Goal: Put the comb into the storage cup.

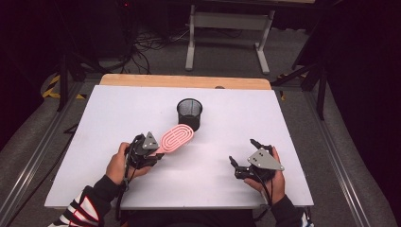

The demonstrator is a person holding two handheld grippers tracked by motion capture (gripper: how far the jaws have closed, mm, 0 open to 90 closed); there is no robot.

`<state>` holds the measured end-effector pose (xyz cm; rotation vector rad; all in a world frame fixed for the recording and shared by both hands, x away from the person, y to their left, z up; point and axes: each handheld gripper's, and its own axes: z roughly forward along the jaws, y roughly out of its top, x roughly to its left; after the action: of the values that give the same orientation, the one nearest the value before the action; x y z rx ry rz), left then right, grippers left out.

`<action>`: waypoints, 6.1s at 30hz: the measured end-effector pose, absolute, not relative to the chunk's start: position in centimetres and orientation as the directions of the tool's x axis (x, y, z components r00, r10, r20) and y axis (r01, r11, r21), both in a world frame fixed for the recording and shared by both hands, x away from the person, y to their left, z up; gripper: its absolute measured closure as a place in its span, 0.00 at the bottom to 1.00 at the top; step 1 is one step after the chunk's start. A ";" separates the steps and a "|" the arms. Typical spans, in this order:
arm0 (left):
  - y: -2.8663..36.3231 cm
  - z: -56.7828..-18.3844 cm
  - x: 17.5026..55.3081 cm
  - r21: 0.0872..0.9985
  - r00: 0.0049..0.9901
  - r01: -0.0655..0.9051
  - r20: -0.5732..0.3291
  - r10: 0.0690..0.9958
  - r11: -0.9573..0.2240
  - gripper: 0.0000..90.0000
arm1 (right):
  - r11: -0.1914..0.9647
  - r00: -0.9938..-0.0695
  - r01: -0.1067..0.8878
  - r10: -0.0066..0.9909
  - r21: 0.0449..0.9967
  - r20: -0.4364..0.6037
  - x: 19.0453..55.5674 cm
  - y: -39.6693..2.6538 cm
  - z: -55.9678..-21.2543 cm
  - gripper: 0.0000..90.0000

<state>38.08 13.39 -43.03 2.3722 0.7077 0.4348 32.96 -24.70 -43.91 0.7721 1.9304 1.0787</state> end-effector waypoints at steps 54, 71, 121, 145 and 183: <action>10.6 -42.8 33.8 0.849 0.695 0.115 0.302 0.653 -0.516 0.78 | 0.119 -0.706 0.247 0.702 0.962 0.095 35.6 -16.4 -38.3 0.07; 9.0 -43.3 32.9 0.864 0.698 0.074 0.311 0.644 -0.497 0.78 | 0.021 -0.700 0.349 0.671 0.937 0.245 37.3 -14.0 -39.6 0.10; 6.5 -45.1 33.5 0.861 0.746 0.050 0.305 0.592 -0.506 0.56 | -0.079 -0.769 0.189 0.608 0.979 0.198 34.0 -14.0 -38.4 0.70; 9.0 -44.9 34.0 0.878 0.810 0.014 0.271 0.520 -0.478 0.28 | -0.037 -0.734 0.079 0.674 0.996 0.083 33.7 -17.1 -37.0 0.71; 17.5 -43.4 34.6 0.921 0.794 0.029 0.215 0.569 -0.388 0.13 | -0.031 -0.704 0.063 0.707 0.998 0.066 34.0 -19.3 -36.3 0.71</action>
<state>34.63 17.46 -43.45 1.8977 0.4531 0.6229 33.98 -19.25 -36.26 0.8068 1.7763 1.7845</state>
